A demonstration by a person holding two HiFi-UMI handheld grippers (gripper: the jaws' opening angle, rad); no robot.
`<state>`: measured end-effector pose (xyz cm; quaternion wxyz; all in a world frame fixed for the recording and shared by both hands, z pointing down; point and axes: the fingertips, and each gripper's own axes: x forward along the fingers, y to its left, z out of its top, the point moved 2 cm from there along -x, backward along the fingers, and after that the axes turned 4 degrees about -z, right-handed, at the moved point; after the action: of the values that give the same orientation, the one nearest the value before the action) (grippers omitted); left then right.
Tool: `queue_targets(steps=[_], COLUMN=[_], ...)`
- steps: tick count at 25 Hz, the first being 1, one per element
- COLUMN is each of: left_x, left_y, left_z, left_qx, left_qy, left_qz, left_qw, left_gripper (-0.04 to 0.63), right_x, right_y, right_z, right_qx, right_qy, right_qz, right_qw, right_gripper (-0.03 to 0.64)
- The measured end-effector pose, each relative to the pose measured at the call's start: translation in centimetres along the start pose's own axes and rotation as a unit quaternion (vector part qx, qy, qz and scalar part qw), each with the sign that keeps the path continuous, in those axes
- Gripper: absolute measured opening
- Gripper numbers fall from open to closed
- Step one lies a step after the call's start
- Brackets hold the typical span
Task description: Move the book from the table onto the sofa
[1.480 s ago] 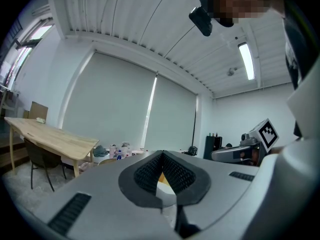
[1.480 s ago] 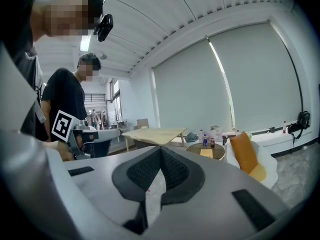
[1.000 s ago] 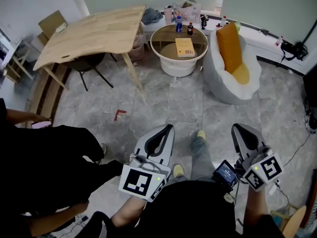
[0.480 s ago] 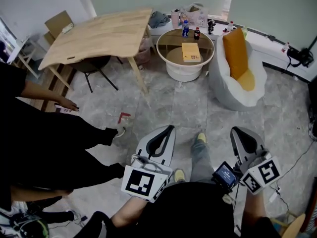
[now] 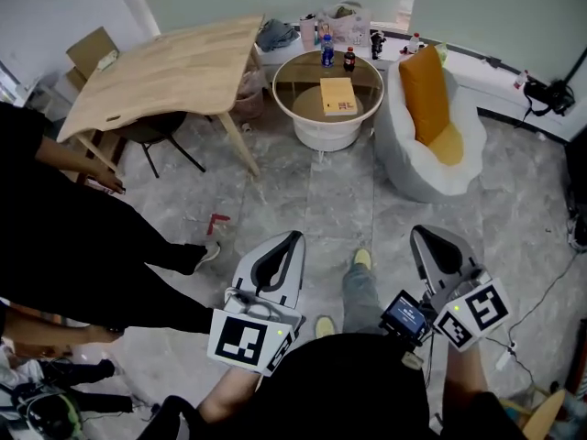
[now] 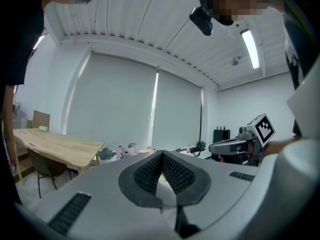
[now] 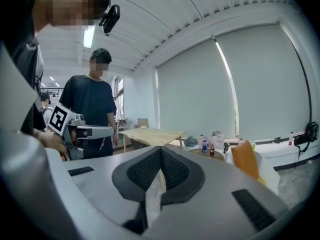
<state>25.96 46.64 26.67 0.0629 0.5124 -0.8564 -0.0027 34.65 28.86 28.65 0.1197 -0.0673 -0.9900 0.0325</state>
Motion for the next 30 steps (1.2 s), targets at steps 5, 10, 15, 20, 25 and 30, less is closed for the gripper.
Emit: queue_targets(steps=[5, 10, 15, 20, 25, 30], left_x=[3.0, 5.9, 9.9, 14.2, 18.0, 22.0], left_y=[0.0, 0.1, 1.2, 2.3, 3.4, 4.0], left_z=[-0.1, -0.5, -0.9, -0.8, -0.2, -0.4], left_qx=[-0.006, -0.008, -0.014, -0.016, -0.024, -0.027], left_qy=[0.010, 0.018, 0.026, 0.037, 0.043, 0.065], left_qz=[-0.007, -0.014, -0.008, -0.003, 0.005, 0.012], left_qw=[0.9999, 0.9997, 0.9995, 0.9992, 0.9988, 0.9975], left_gripper=[0.009, 0.009, 0.009, 0.009, 0.009, 0.009], right_x=[0.7, 2.1, 4.4, 7.1, 9.7, 11.8], right_y=[-2.6, -4.9, -7.9, -11.4, -14.4, -17.9], right_z=[0.3, 0.1, 0.1, 0.5, 0.5, 0.6], right_qx=[0.010, 0.012, 0.022, 0.032, 0.045, 0.056], right_qy=[0.006, 0.015, 0.023, 0.031, 0.040, 0.048], right_qz=[-0.005, -0.006, -0.002, 0.009, 0.021, 0.031], right_qw=[1.000, 1.000, 0.999, 0.999, 0.998, 0.997], right_gripper=[0.011, 0.012, 0.011, 0.011, 0.011, 0.011])
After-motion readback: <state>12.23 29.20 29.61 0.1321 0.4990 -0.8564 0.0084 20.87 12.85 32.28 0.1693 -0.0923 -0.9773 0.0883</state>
